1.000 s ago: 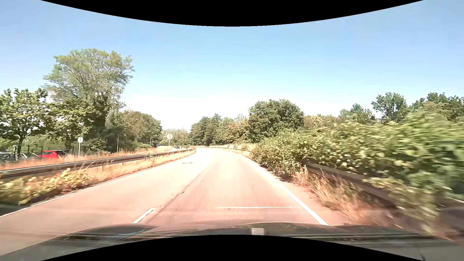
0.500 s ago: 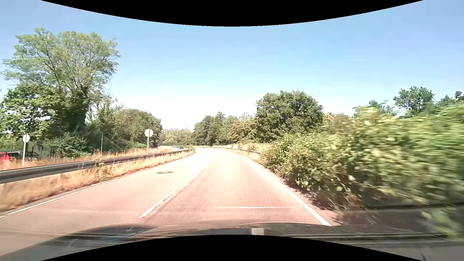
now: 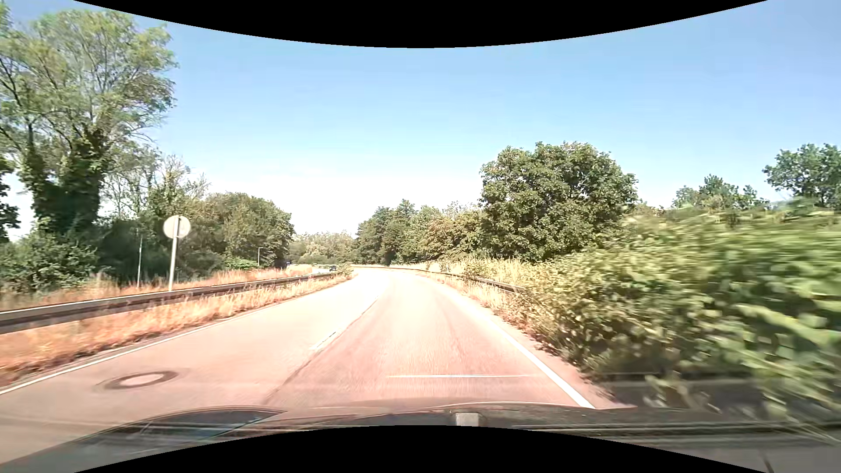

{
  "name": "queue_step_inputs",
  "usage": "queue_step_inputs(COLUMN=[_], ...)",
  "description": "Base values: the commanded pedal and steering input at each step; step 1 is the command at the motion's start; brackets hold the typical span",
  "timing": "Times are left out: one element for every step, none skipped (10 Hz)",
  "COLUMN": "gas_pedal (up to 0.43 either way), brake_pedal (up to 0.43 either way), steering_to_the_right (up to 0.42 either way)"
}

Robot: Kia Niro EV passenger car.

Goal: Follow the waypoints while adhering to traffic rules and regulations

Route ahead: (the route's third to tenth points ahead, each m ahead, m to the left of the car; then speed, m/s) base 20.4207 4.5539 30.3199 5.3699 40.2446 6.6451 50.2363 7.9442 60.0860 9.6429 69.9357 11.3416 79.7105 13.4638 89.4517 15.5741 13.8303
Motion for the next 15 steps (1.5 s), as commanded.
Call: queue_step_inputs(gas_pedal=[0.209, 0.209, 0.209, 0.209, 0.209, 0.209, 0.209, 0.209, 0.209, 0.209, 0.209, 0.209, 0.209, 0.209, 0.209], brake_pedal=[0.0, 0.0, 0.0, 0.0, 0.0, 0.0, 0.0, 0.0, 0.0, 0.0, 0.0, 0.0, 0.0, 0.0, 0.0], steering_to_the_right=[-0.014, -0.014, -0.014, -0.014, -0.014, -0.014, -0.014, -0.015, -0.016, -0.017, -0.017, -0.017, -0.017, -0.017, -0.017])
